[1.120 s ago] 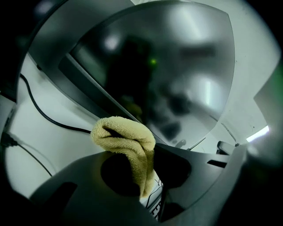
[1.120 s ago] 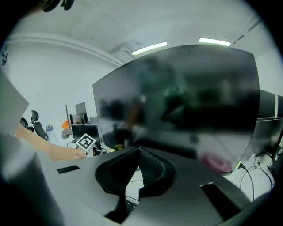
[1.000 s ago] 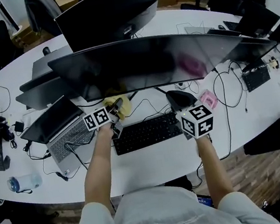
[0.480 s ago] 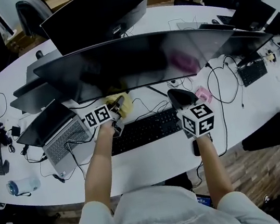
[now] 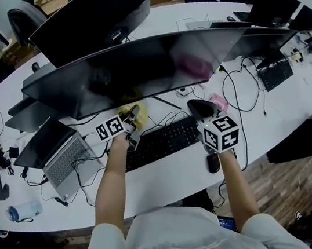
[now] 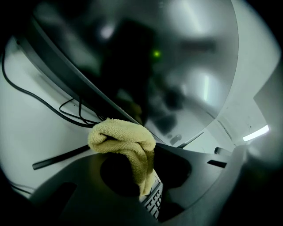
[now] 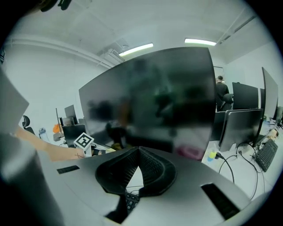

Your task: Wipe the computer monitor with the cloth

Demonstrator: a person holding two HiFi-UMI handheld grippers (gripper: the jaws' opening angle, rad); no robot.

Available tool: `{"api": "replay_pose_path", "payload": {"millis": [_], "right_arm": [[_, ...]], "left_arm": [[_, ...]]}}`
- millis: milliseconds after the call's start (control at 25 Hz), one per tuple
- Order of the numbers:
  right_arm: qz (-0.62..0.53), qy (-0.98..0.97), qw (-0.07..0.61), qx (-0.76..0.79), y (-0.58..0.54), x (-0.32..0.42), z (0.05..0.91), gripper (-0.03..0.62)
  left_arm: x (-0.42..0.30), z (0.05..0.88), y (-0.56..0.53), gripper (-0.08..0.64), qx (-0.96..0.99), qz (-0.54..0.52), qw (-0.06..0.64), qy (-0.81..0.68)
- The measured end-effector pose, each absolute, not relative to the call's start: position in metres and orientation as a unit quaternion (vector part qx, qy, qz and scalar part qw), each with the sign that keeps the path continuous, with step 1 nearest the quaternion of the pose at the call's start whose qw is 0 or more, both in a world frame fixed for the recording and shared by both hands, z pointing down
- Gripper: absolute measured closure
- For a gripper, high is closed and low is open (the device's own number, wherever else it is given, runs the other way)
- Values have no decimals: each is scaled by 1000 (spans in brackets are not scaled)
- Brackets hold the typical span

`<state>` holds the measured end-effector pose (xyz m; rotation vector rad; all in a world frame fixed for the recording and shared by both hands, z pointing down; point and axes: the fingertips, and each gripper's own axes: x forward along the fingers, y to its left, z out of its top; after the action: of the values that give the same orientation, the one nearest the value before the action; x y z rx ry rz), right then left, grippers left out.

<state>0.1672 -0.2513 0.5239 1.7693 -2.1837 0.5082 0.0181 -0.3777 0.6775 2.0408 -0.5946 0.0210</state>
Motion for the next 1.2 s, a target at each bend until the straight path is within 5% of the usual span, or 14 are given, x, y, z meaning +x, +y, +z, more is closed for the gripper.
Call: {"api": "replay_pose_path", "payload": {"millis": [1200], "right_arm": [[196, -742, 139, 626, -217, 301, 535, 568]], "left_arm": [[168, 673, -348, 477, 837, 9, 504, -212]]}}
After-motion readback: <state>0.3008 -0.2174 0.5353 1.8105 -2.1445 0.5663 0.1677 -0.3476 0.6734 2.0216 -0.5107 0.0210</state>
